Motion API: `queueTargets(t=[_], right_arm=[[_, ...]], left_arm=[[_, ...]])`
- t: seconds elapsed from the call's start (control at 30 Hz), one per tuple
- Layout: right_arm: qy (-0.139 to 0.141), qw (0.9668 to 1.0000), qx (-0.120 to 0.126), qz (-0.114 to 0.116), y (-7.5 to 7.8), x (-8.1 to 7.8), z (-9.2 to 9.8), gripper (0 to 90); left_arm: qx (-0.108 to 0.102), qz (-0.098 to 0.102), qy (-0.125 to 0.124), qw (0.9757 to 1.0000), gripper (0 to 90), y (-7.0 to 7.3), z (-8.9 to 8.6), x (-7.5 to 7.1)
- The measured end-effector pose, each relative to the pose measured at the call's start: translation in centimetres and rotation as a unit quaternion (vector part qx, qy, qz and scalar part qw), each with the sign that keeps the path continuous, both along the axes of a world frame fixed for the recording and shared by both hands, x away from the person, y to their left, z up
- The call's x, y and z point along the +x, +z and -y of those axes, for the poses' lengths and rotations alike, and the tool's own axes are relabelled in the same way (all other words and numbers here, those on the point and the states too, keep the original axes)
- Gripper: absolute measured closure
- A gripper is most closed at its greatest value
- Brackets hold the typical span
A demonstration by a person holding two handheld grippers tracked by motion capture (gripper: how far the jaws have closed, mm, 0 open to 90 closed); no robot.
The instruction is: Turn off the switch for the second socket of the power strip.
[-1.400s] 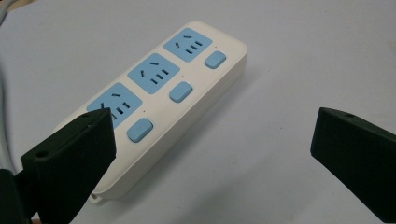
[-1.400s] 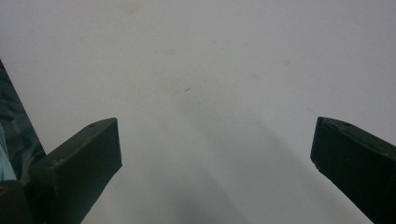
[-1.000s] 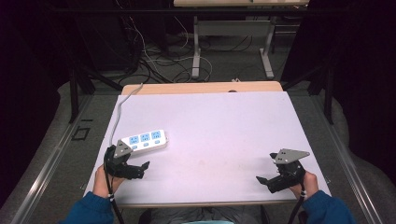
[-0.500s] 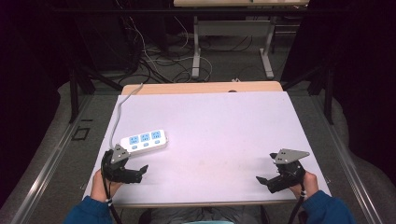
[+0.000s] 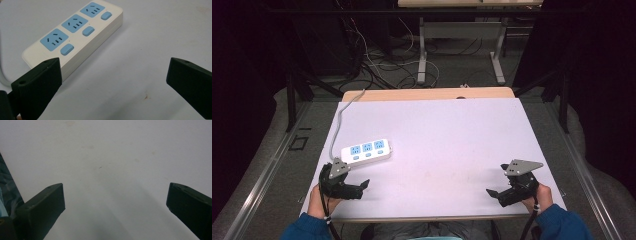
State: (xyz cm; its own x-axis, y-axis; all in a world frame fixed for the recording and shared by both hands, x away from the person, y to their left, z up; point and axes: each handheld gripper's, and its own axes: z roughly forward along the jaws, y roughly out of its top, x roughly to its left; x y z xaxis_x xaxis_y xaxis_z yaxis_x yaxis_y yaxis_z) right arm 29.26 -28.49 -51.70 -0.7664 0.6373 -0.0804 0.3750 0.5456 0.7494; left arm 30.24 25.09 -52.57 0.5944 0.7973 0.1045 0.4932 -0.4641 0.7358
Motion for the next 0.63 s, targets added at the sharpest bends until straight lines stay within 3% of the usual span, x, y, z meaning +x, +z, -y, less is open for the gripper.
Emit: queueTargets(t=[0.17,0.63], right_arm=[[-0.001,1.0,0.0,0.0,-0.03,0.0,-0.02,1.2],[0.002,1.0,-0.002,-0.005,-0.03,0.05,0.0,1.1]], left_arm=[[-0.007,0.002,0.001,1.0,0.0,-0.26,0.1,-0.11],[0.0,0.001,-0.004,1.0,0.0,-0.32,0.18,-0.07]])
